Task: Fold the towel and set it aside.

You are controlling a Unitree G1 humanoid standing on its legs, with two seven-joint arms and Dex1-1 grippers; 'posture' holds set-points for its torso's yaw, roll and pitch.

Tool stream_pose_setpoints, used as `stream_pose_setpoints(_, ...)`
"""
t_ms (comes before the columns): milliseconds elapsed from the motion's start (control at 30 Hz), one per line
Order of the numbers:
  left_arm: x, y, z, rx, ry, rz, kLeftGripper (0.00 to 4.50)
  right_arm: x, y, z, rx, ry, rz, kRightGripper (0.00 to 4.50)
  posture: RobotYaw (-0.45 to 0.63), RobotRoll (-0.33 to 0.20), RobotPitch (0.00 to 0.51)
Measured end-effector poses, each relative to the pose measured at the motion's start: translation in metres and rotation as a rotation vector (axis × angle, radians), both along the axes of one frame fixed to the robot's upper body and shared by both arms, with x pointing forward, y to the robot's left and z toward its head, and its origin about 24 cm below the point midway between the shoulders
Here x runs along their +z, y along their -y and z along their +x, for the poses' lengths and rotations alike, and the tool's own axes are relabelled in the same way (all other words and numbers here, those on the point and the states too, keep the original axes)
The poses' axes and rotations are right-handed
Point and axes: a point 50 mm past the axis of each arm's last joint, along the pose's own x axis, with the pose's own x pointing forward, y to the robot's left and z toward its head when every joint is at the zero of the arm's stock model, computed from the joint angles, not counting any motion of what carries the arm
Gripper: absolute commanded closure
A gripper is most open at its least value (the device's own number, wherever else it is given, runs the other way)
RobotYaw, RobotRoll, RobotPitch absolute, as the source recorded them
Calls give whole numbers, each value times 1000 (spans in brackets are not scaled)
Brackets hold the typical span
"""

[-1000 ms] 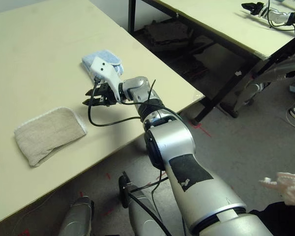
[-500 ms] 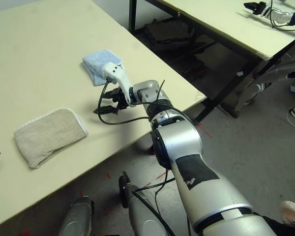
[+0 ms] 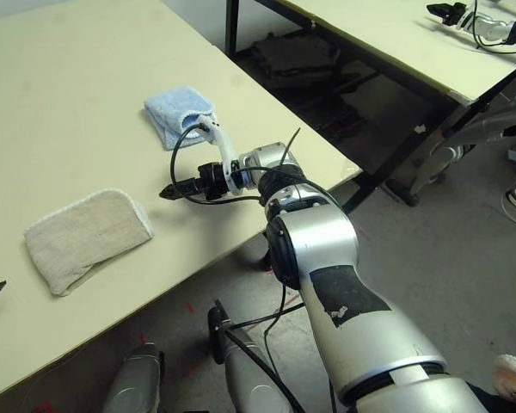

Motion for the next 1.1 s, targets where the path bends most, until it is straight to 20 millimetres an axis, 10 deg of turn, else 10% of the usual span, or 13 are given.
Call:
stream_pose_setpoints(533,10,10,2,-80,71,7,7,-6,5,-11,38,-193,-77,0,82,0,236)
stream_pose_setpoints(1100,14,-4,-44,-2,0,38,7,-12,-32,-25,-43,-369,0,0,127,0,239)
